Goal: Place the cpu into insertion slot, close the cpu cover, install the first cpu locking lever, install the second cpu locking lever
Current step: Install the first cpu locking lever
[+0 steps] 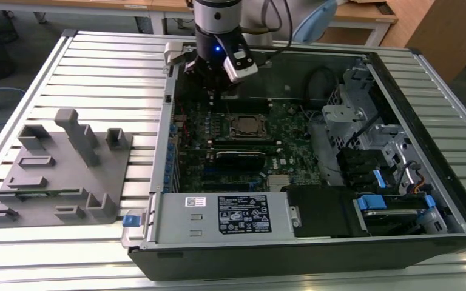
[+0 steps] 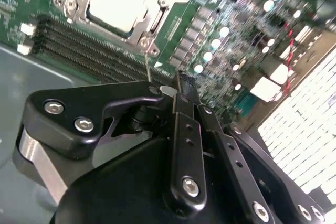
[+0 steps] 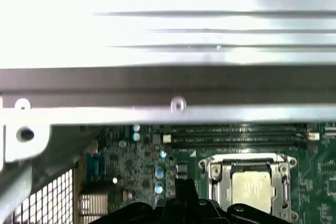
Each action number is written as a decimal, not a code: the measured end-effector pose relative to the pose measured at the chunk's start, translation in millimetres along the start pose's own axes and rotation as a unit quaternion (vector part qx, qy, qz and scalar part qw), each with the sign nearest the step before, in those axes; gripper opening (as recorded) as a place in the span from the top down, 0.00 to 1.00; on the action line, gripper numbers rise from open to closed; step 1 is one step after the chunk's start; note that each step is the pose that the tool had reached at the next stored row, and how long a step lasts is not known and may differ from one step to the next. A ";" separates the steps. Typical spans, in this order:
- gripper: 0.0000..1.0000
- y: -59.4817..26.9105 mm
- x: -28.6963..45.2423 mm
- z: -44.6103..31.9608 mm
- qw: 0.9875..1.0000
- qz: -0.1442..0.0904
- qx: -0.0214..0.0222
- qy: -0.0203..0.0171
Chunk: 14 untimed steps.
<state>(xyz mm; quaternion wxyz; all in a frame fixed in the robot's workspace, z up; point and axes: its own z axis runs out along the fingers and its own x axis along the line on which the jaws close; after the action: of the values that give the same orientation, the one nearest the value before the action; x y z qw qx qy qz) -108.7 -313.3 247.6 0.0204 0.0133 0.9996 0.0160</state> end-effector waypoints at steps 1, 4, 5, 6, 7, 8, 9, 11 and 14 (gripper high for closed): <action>0.90 1.9 0.1 0.3 1.000 0.000 0.000 0.000; 0.90 5.3 0.4 0.9 1.000 0.000 0.000 0.000; 0.90 5.5 0.5 0.8 1.000 0.000 0.000 0.000; 0.90 5.5 0.5 0.8 1.000 0.000 0.000 0.000; 0.90 5.6 0.5 0.4 1.000 0.000 0.000 0.000; 0.90 5.6 0.4 -0.7 1.000 0.000 0.000 0.000; 0.90 5.7 0.3 -2.3 1.000 0.000 0.000 0.000; 0.90 5.8 0.2 -5.5 1.000 0.000 0.000 0.000; 0.90 5.9 0.2 -5.8 1.000 0.000 0.000 0.000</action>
<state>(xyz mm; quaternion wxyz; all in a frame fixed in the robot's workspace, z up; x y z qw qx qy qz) -109.0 -307.6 253.5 0.0207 0.0132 0.9996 0.0161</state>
